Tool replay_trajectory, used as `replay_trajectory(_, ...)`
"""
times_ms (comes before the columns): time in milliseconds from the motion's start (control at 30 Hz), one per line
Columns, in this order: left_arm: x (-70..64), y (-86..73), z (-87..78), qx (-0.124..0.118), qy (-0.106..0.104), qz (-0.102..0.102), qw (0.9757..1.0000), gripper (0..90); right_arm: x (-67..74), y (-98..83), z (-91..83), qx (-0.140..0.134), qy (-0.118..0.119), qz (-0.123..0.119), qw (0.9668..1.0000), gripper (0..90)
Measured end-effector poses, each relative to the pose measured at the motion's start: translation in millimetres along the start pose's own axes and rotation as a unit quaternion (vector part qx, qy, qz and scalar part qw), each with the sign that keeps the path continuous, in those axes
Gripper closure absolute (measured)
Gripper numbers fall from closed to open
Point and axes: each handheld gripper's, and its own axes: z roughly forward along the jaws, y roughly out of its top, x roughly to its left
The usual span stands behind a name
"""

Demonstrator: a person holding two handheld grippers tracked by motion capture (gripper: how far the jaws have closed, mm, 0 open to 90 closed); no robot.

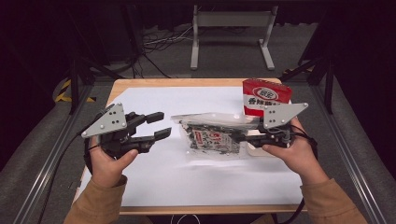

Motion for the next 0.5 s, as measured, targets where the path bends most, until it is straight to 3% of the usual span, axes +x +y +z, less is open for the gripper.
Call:
replay_trajectory(267,9.2,-10.5,6.5,0.030,0.012,-0.011,0.9994,44.7,-4.5,-0.2,-18.7,-0.016,-0.020,0.031,0.9992,75.6)
replay_trajectory(500,21.2,-25.8,14.0,0.041,0.027,-0.030,0.9984,38.8,-8.4,-0.4,-34.0,-0.023,-0.039,0.049,0.9978,75.7)
